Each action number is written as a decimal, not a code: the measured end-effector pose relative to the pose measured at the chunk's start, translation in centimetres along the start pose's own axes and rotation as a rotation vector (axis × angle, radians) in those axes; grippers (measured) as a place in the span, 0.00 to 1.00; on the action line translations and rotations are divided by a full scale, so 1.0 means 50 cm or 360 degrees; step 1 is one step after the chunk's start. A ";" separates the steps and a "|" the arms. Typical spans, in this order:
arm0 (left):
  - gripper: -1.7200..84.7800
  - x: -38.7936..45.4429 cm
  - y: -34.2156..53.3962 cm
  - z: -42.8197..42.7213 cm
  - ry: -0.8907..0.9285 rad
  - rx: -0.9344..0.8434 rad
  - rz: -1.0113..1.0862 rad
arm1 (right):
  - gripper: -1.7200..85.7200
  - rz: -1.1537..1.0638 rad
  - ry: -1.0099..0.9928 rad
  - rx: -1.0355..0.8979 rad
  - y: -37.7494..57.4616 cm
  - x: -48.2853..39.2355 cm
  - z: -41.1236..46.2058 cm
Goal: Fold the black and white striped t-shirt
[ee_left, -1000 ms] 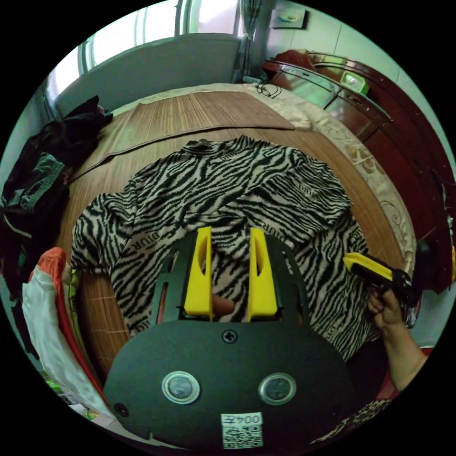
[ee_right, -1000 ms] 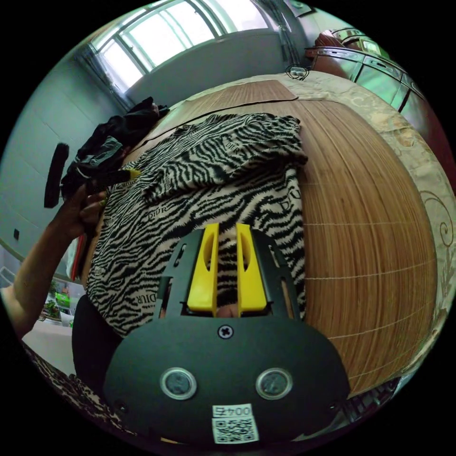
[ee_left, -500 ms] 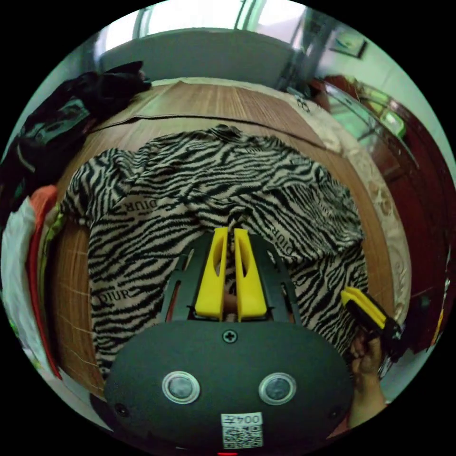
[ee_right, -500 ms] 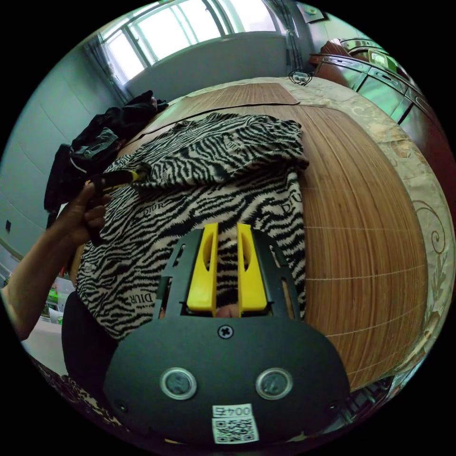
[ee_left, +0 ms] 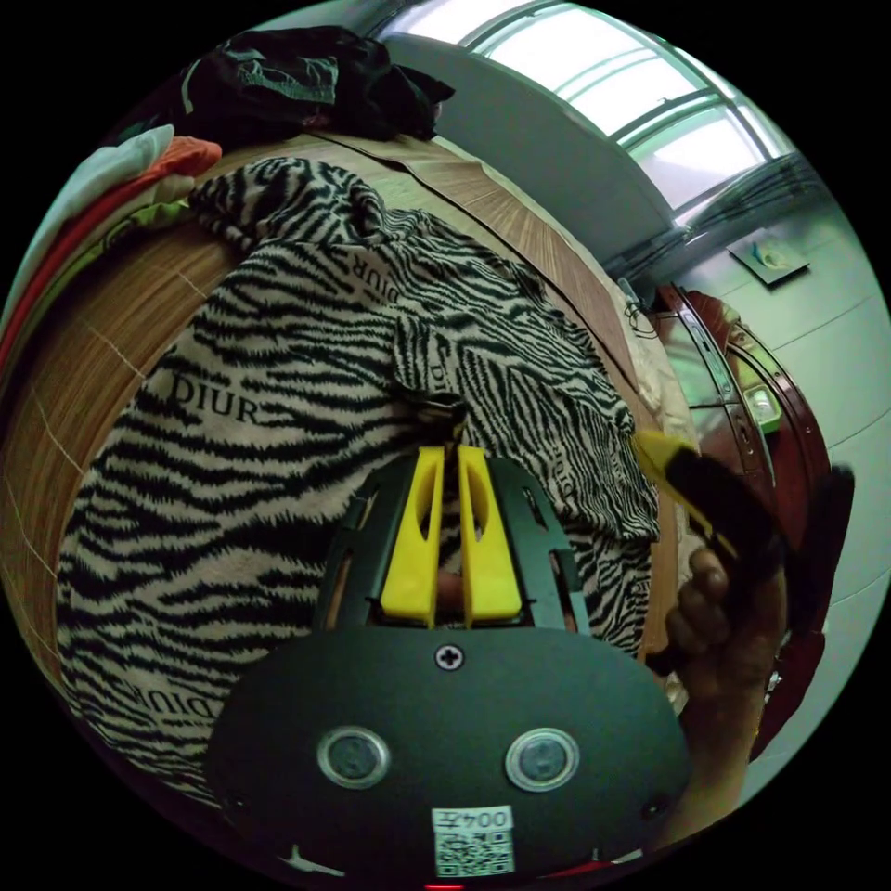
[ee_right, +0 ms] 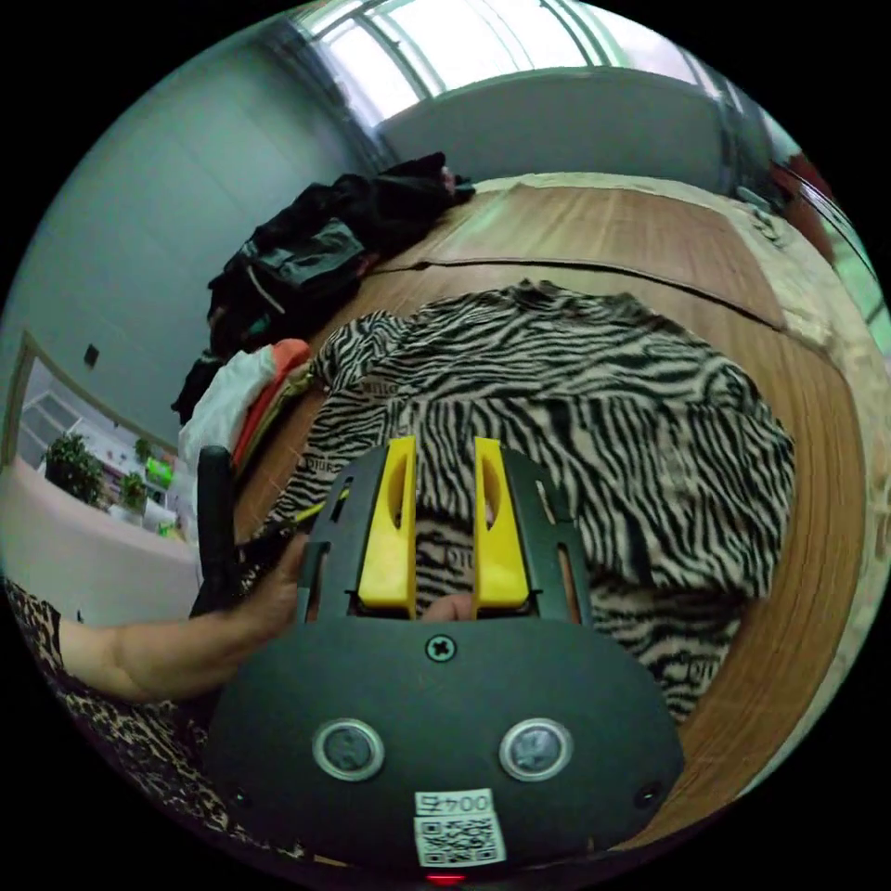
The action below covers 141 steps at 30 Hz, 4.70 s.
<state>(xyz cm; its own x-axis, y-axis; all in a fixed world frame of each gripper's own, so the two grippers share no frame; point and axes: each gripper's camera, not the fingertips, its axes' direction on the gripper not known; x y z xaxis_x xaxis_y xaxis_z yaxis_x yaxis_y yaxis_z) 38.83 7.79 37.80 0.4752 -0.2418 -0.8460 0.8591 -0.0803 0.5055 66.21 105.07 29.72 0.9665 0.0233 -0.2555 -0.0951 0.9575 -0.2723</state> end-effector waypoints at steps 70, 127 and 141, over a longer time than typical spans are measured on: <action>0.04 -0.295 0.208 0.110 0.0452 -0.0043 -0.0028 | 0.16 0.0525 0.0649 0.0090 0.539 0.218 -0.031; 0.02 -0.561 0.072 0.141 0.0559 -0.0056 -0.0078 | 0.01 0.0159 0.0850 0.0025 0.389 0.143 -0.017; 0.04 -0.563 -0.211 -0.068 -0.0093 0.0005 0.0315 | 0.01 -0.0061 0.1131 -0.0378 0.499 -0.124 0.154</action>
<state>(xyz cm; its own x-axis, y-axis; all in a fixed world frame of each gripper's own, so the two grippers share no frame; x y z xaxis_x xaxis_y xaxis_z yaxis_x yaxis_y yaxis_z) 17.02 18.74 55.72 0.6226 -0.3088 -0.7190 0.7495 -0.0290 0.6614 59.69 131.01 31.64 0.5910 -0.2771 -0.7576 -0.1911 0.8643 -0.4653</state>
